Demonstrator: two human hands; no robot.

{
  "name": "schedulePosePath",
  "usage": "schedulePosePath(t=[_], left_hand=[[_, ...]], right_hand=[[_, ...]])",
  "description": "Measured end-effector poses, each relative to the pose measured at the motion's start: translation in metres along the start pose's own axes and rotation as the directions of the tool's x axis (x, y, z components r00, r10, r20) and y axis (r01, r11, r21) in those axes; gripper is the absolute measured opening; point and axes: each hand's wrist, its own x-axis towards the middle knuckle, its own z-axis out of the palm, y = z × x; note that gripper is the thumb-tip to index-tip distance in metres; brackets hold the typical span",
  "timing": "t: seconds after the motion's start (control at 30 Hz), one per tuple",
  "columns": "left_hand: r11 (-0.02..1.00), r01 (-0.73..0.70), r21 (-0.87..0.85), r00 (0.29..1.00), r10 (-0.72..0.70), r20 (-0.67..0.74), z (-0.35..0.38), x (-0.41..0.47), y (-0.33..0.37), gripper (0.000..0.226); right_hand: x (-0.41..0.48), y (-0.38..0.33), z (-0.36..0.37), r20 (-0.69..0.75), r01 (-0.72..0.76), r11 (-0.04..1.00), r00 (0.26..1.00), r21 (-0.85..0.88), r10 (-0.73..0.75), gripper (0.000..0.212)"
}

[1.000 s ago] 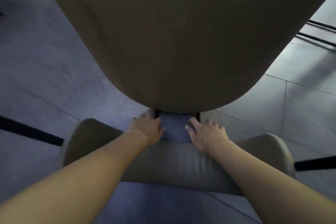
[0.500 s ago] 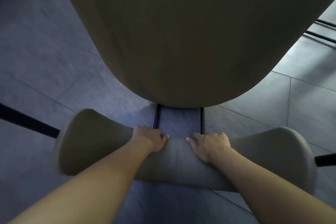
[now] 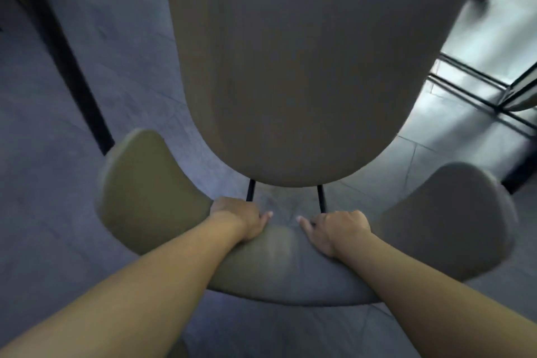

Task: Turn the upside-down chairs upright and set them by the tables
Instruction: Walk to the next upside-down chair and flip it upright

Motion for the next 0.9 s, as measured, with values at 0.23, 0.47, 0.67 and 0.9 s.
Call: schedulePosePath(t=[0.23, 0.47, 0.67, 0.9], left_hand=[[0.996, -0.086, 0.018, 0.993, 0.085, 0.081, -0.164, -0.116, -0.013, 0.073], [0.990, -0.055, 0.130, 0.982, 0.077, -0.173, -0.275, -0.156, -0.038, 0.075], [0.989, 0.014, 0.147, 0.768, 0.084, -0.635, -0.306, -0.159, -0.051, 0.074], [0.998, -0.012, 0.065, 0.676, 0.056, -0.734, -0.337, -0.140, -0.059, 0.064]], right_hand=[[-0.111, 0.021, -0.172, 0.043, 0.006, 1.000, 0.999, -0.009, -0.006, 0.089], [-0.142, 0.039, -0.295, -0.101, 0.027, 0.999, 0.995, 0.028, -0.024, 0.085], [-0.134, 0.050, -0.333, -0.415, 0.033, 0.999, 0.910, 0.035, -0.015, 0.079], [-0.100, 0.055, -0.357, -0.551, 0.047, 0.995, 0.835, 0.086, 0.008, 0.078]])
